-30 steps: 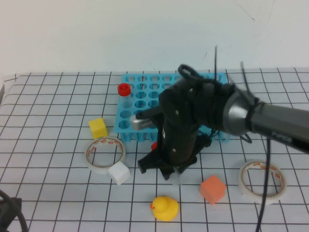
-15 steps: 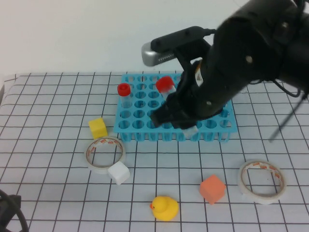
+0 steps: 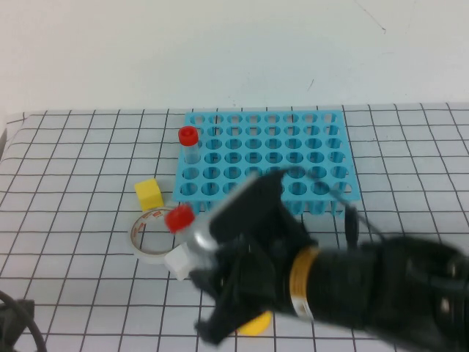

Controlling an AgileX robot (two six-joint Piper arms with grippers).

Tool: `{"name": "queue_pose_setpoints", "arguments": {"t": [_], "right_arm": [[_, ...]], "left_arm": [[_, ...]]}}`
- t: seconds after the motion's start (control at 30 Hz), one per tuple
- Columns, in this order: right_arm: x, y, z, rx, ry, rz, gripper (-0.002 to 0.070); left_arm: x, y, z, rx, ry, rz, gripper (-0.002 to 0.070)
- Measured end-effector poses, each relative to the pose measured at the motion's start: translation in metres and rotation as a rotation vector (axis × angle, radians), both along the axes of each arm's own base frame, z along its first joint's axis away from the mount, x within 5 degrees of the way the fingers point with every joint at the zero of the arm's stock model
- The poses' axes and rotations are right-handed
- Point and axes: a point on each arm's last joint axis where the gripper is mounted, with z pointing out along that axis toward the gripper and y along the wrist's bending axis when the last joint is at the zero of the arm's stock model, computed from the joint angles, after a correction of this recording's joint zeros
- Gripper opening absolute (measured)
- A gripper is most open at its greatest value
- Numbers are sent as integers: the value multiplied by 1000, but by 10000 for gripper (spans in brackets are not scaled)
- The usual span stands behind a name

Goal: Place the test tubes

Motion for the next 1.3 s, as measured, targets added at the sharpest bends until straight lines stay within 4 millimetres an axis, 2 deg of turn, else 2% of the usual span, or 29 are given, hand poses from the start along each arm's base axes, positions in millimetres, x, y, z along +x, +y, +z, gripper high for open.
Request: {"name": "queue_pose_setpoints", "arguments": {"t": [0.17,0.33,0.5,0.63,0.8,1.0,1.1,1.27,1.3], "right_arm": [[-13,-3,-20,110,-14,74,236],[-16,2,-11,248,-70,131,236],[-18,7,3,367,-177,193,236],[-14,7,7,432,-174,135,236],[-5,9,-6,463,-95,31,236],[-2,17,-19,509,-126,59,235],[-4,21,-20,544,-170,111,235],[-9,24,-19,545,-216,194,235],[-10,25,-19,541,-226,215,235]], "left_arm": [[6,1,10,-74,-117,55,-1],[11,0,24,-144,-244,78,-1],[11,-10,44,-158,-345,-40,-1],[8,-21,51,-214,-400,-144,-1],[2,-33,59,-307,-460,-262,-1],[1,-35,66,-327,-526,-303,8],[1,-35,66,-327,-531,-303,92],[1,-35,66,-333,-528,-300,378],[1,-35,66,-333,-528,-300,415]]}}
